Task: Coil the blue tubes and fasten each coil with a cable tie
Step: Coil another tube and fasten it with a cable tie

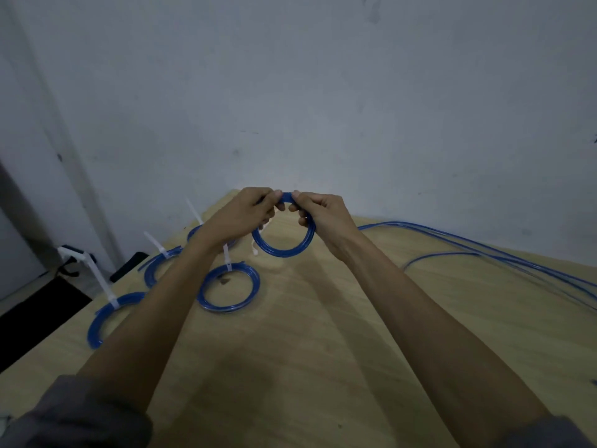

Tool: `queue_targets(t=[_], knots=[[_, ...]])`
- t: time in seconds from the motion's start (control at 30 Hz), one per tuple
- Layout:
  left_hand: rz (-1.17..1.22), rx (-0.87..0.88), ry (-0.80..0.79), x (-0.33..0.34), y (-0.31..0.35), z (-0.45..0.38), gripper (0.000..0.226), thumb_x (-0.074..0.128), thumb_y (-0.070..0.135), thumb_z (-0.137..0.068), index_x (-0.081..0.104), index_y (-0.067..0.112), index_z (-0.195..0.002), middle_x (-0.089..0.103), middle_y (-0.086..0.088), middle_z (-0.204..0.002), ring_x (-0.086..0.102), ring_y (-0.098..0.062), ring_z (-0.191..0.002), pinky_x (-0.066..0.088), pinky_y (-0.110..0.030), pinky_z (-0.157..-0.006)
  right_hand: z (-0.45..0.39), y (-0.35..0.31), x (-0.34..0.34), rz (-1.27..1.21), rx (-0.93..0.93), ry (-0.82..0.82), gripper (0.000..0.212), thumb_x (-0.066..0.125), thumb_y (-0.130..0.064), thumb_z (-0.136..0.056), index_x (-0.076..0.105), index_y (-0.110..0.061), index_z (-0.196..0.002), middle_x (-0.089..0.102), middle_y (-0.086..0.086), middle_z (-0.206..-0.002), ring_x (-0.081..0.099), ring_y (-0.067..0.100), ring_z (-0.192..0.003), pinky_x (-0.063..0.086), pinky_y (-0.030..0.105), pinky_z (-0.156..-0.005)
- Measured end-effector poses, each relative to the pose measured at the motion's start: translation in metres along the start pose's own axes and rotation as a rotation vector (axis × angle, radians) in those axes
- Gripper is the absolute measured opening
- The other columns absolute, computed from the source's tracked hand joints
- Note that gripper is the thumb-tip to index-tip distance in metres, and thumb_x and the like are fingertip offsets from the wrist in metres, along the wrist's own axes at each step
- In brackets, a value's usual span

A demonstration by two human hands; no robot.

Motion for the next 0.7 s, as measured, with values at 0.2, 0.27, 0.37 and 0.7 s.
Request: queue_targets(t=[0.2,0.27,0.37,0.7], knots=[[0.070,-0.079,-0.135,-0.009,-0.023,-0.008,0.043,0.040,0.038,-0.107,0.057,0.005,-0.085,0.037,0.001,-0.061,0.038,-0.012,-0.054,0.044,-0.027,-0.058,-0.024,0.016,0.020,-0.100,0.082,-0.102,0.029,0.066,-0.022,-0.097,0.075,0.003,-0.108,0.067,0.007,-0.084,0.050,0.014,-0.072,0.049,0.023,-0.067],[0.038,-0.054,-0.080,-0.013,-0.027,-0.006,0.041,0.039,0.038,-0.107,0.051,0.008,-0.081,0.036,0.001,-0.061,0.037,-0.011,-0.052,0.042,-0.029,-0.056,-0.026,0.022,0.024,-0.133,0.133,-0.106,0.036,0.065,-0.036,-0.097,0.075,-0.003,-0.107,0.072,0.006,-0.089,0.059,0.014,-0.074,0.054,0.026,-0.072],[-0.109,-0.060,0.026,-0.025,-0.040,-0.004,0.043,0.037,0.039,-0.107,0.047,0.012,-0.076,0.040,0.002,-0.060,0.039,-0.012,-0.050,0.043,-0.035,-0.060,-0.032,0.042,0.023,-0.012,0.237,0.032,0.049,0.053,-0.057,-0.097,0.075,-0.014,-0.102,0.077,-0.001,-0.093,0.070,0.014,-0.081,0.058,0.030,-0.077],[0.050,-0.212,0.131,-0.053,-0.069,0.024,0.038,0.037,0.031,-0.108,0.042,0.013,-0.075,0.036,0.007,-0.055,0.038,-0.012,-0.049,0.042,-0.036,-0.062,-0.016,0.097,0.067,1.002,0.024,0.014,0.042,0.062,-0.055,-0.086,0.065,-0.015,-0.076,0.064,-0.001,-0.078,0.061,0.020,-0.070,0.049,0.035,-0.062]])
Point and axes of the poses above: each hand's wrist, its own z-axis away from the middle knuckle, its own x-axis out of the palm, y = z × x, the point moved 5 cm from there along -z, towards the middle knuckle
